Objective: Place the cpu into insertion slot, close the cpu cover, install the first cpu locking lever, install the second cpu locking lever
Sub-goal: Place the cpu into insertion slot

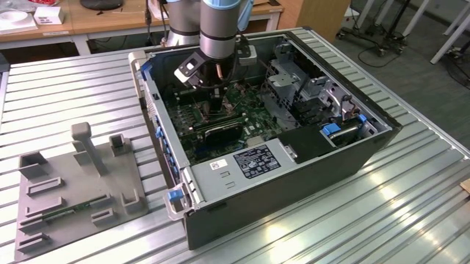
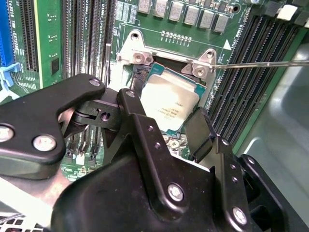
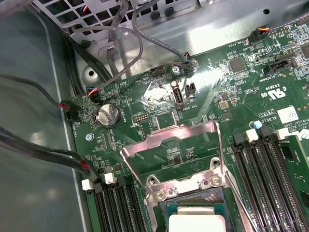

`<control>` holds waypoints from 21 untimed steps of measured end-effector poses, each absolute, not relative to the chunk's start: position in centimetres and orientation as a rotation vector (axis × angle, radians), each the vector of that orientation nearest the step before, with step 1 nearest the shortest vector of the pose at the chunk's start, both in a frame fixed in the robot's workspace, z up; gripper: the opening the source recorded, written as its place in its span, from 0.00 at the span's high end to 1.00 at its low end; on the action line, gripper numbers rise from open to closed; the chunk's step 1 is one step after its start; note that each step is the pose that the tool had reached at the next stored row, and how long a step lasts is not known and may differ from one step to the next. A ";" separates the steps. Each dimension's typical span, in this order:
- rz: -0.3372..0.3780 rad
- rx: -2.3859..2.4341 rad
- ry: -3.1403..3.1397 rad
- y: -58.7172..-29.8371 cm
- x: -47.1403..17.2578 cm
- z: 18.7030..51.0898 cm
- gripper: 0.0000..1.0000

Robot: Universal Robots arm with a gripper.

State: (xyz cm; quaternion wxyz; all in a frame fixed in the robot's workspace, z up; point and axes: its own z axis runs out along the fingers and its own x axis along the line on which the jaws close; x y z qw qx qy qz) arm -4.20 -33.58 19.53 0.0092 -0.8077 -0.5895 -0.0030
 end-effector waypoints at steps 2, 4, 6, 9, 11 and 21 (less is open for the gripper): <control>-0.009 -2.518 -1.848 -33.6 -4.2 19.5 0.38; -0.009 -2.513 -1.854 -33.6 -4.2 19.5 0.38; -0.010 -2.510 -1.856 -33.5 -4.1 19.5 0.38; -0.012 -2.509 -1.856 -33.5 -4.1 19.5 0.38; -0.012 -2.508 -1.857 -33.5 -4.1 19.5 0.38; -0.011 -2.509 -1.857 -33.3 -4.1 19.5 0.38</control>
